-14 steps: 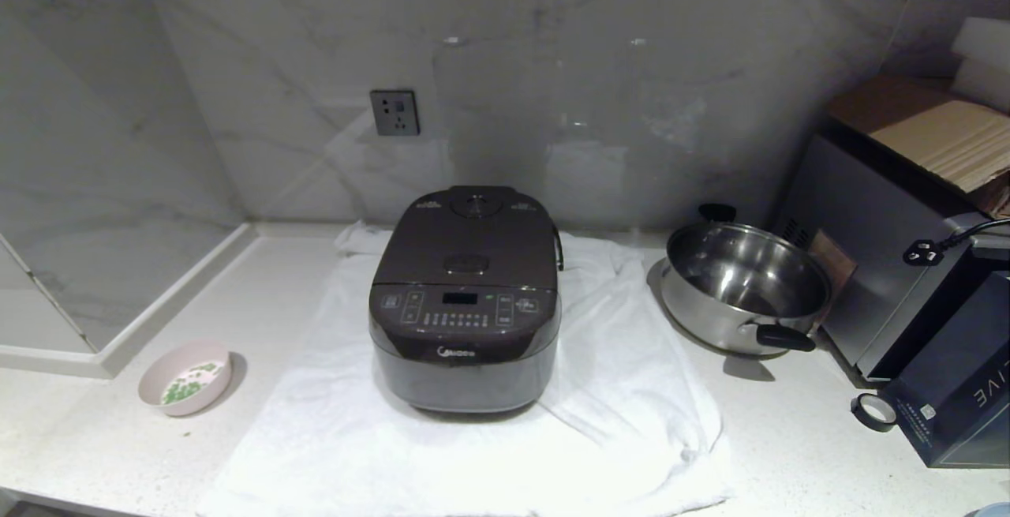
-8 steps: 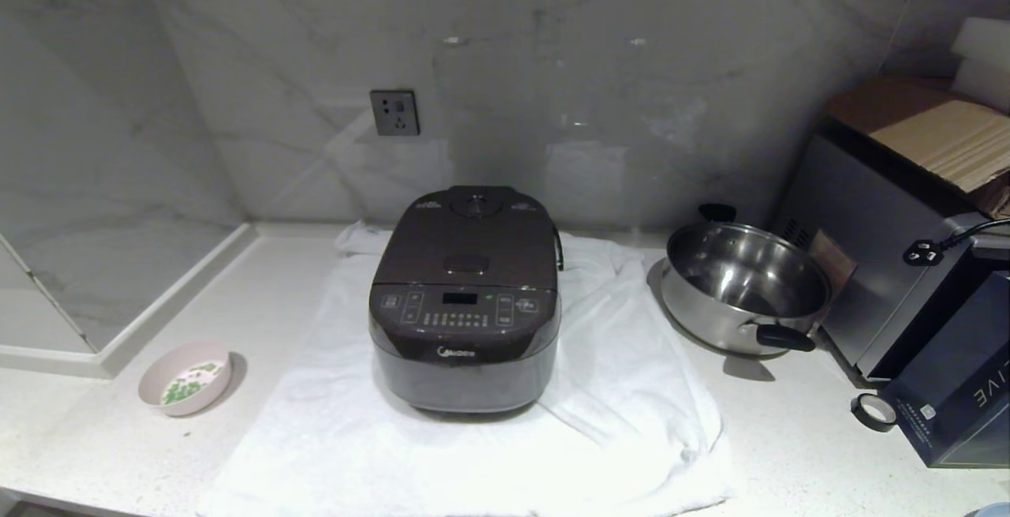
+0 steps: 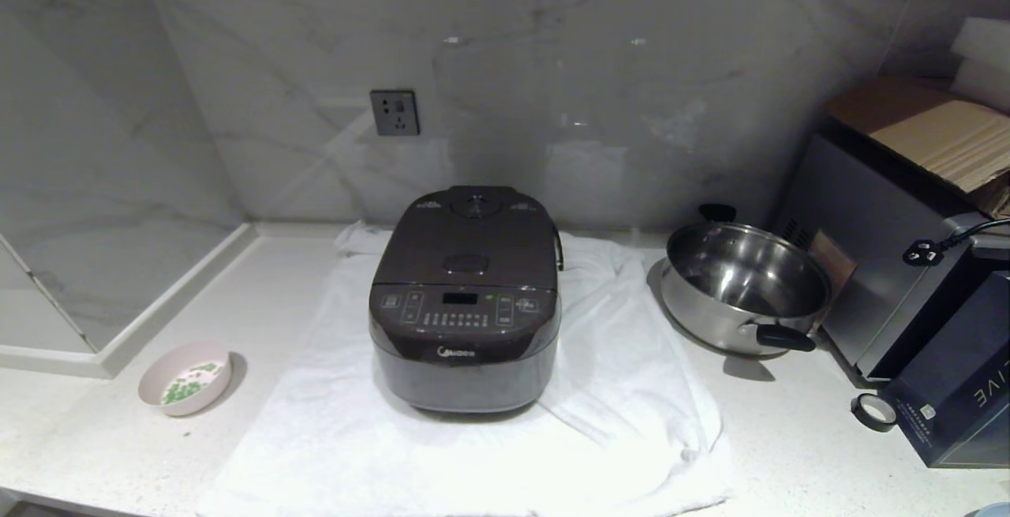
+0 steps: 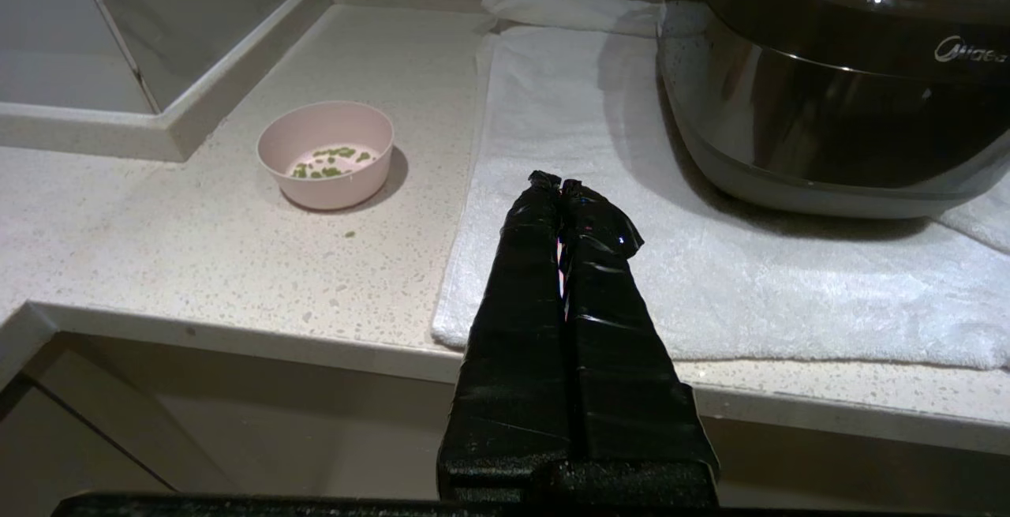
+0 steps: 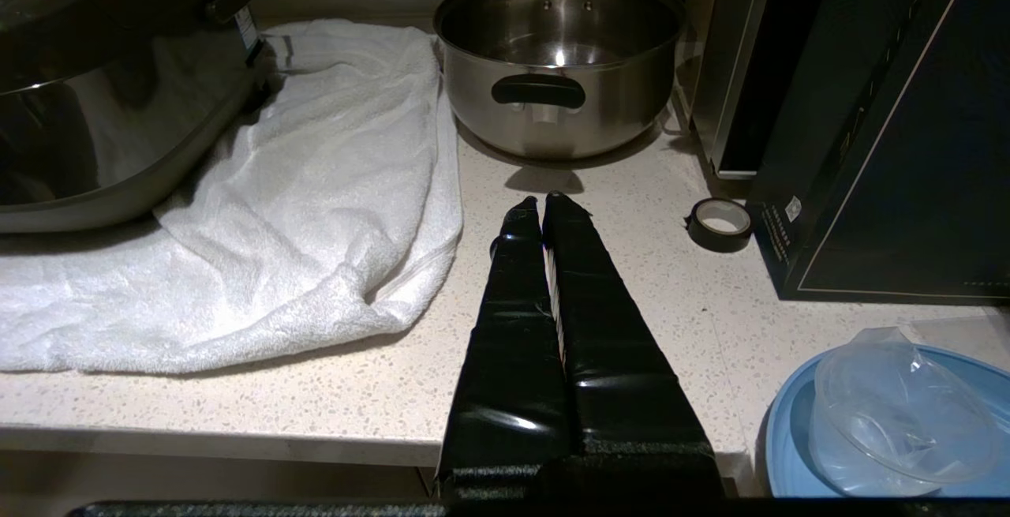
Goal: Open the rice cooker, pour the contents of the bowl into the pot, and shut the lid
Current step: Open the rice cooker
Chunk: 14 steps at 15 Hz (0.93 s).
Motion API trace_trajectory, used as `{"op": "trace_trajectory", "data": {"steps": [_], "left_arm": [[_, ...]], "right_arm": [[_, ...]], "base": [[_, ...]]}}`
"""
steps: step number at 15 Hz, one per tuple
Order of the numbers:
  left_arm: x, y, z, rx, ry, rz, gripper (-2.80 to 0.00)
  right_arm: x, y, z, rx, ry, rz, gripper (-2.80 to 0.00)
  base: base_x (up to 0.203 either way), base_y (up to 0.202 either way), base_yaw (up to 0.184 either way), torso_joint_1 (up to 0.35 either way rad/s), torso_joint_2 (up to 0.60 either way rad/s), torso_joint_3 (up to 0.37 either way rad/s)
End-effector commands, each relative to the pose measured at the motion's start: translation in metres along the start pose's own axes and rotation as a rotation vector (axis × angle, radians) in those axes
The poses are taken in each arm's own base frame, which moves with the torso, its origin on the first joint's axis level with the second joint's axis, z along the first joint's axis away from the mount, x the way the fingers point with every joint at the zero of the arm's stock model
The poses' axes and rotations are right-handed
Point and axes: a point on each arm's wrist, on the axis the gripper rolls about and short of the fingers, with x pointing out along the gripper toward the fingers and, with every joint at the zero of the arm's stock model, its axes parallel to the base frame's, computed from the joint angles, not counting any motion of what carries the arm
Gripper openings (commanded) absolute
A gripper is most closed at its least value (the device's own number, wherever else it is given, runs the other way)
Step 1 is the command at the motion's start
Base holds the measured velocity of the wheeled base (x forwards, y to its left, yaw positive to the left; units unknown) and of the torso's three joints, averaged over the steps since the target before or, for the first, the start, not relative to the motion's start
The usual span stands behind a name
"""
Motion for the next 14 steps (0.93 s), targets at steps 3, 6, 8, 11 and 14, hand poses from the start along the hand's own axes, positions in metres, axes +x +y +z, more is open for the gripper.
{"op": "trace_trajectory", "data": {"steps": [3, 6, 8, 11, 14], "left_arm": [[-0.0001, 0.0000, 0.0000, 0.000, -0.002, 0.001, -2.80], [-0.0001, 0.0000, 0.0000, 0.000, -0.001, 0.000, -2.80], [-0.0001, 0.0000, 0.0001, -0.001, -0.003, 0.001, -2.80], [-0.0001, 0.0000, 0.0000, -0.002, -0.002, 0.001, -2.80], [-0.0001, 0.0000, 0.0001, -0.002, -0.003, 0.001, -2.80]], "right_arm": [[0.0001, 0.0000, -0.0004, 0.001, 0.001, -0.001, -2.80], [0.0001, 0.0000, -0.0004, 0.001, 0.001, -0.002, -2.80], [0.0001, 0.0000, -0.0004, 0.001, 0.001, -0.002, -2.80], [0.0001, 0.0000, -0.0004, 0.001, 0.001, -0.002, -2.80], [0.0001, 0.0000, -0.0004, 0.001, 0.001, -0.002, -2.80]], "base": [[0.000, 0.000, 0.000, 0.000, 0.00, 0.000], [0.000, 0.000, 0.000, 0.000, 0.00, 0.000], [0.000, 0.000, 0.000, 0.000, 0.00, 0.000], [0.000, 0.000, 0.000, 0.000, 0.00, 0.000], [0.000, 0.000, 0.000, 0.000, 0.00, 0.000]]}}
